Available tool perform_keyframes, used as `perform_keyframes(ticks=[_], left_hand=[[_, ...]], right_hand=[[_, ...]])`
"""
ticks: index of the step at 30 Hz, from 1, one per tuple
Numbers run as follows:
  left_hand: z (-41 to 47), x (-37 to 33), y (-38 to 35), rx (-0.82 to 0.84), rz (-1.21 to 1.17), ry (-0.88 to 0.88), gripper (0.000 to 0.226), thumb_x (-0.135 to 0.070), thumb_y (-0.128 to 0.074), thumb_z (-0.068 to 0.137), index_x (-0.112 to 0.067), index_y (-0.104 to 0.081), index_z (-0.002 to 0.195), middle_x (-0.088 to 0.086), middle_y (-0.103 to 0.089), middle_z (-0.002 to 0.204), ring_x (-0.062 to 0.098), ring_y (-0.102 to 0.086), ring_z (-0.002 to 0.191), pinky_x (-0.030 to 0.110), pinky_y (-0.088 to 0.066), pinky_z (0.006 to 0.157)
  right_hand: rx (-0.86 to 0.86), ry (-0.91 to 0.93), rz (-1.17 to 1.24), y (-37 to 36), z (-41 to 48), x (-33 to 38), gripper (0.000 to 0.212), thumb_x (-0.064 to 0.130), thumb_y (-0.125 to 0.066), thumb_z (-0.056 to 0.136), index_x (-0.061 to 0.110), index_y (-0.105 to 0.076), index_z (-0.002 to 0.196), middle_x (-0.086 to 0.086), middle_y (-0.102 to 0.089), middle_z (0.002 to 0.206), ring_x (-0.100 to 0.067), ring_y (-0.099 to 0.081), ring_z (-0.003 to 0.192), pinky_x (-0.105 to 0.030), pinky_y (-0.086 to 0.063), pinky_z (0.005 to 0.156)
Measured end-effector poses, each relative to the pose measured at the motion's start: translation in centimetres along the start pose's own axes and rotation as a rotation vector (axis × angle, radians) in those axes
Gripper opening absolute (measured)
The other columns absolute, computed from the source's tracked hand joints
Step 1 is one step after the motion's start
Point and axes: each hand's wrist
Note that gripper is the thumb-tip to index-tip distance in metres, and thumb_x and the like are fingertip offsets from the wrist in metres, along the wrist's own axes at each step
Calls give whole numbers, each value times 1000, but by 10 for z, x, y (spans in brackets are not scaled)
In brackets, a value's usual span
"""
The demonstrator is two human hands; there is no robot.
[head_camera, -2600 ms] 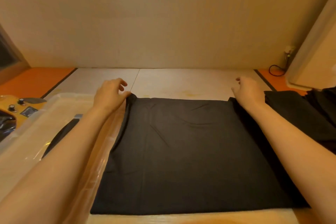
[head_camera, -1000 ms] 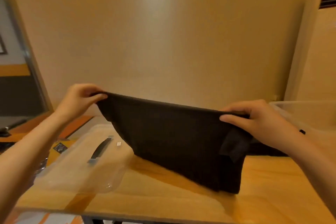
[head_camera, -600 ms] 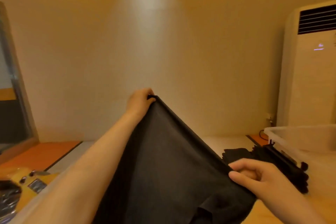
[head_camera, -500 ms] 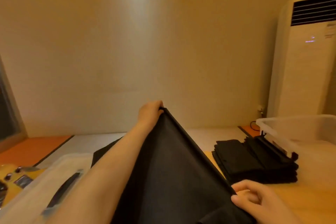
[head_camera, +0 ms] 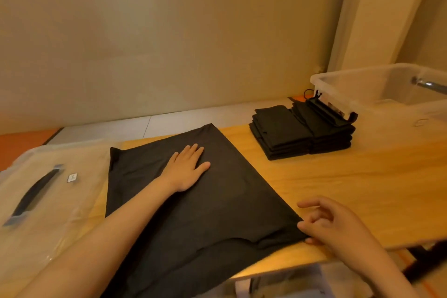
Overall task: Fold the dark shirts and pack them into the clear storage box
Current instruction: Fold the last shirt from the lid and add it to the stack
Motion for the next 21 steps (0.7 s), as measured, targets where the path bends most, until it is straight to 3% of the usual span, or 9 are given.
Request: perform_keyframes(ticks=[3, 6, 9, 11, 13, 16, 21], left_hand=[[-3, 4, -2, -36, 3, -28, 64, -54, -26, 100, -25, -13, 155, -4, -6, 162, 14, -2, 149, 37, -4, 120], [-3, 2, 0, -29, 1, -62, 62, -53, -26, 100, -25, -14, 154, -4, -7, 162, 12, -2, 149, 36, -4, 120], [-9, -2, 3, -44, -37, -68, 61, -51, -27, 101, -24, -14, 154, -4, -8, 162, 12, -3, 149, 35, -3, 120], [-17, -8, 6, -83, -58, -79, 61, -49, -27, 101, -24, -12, 154, -4, -8, 162, 11, -2, 149, 35, -2, 120], [-29, -19, 12, -92, -69, -121, 61, -48, -29, 101, -24, -12, 154, -5, -8, 162, 11, -2, 148, 35, -2, 121], [-58, -33, 22, -17, -63, -177, 63, -50, -30, 100, -28, -8, 154, -7, -4, 162, 9, -1, 148, 35, -3, 121], [-123, -19, 20, 101, -35, -98, 78, -69, -15, 88, -32, 4, 153, -16, 11, 156, 5, 9, 146, 32, 2, 119]], right_hand=[[-45, 39, 41, 4, -11, -10, 25, -5, -73, 77, 9, -67, 97, -8, -64, 67, -12, -62, 56, -28, -58, 63], [-33, 45, 10, 8, -21, -12, 23, -3, -72, 78, 11, -66, 96, -12, -67, 73, -15, -65, 61, -32, -58, 70], [-78, 87, -45, 11, -24, -11, 24, 1, -73, 79, 18, -66, 94, -8, -66, 82, -16, -63, 71, -19, -51, 68], [-207, 255, -295, 4, -25, -10, 20, 15, -71, 84, 29, -63, 95, 9, -63, 94, -9, -58, 89, -12, -42, 73], [-272, 536, -624, -17, -30, -3, 17, 34, -61, 89, 35, -61, 106, 21, -56, 109, -2, -49, 106, -15, -36, 89], [-122, 806, -937, -53, -34, -5, 41, 50, -45, 86, 29, -67, 113, 14, -60, 122, -6, -47, 121, -25, -36, 105], [-23, 844, -1066, -56, -37, -37, 56, 56, -33, 95, 22, -55, 134, 6, -47, 145, -10, -35, 137, -33, -21, 111]])
Point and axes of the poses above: each hand's wrist, its own z-axis towards the middle knuckle, its own y-axis out of the back of the hand, x = y × z
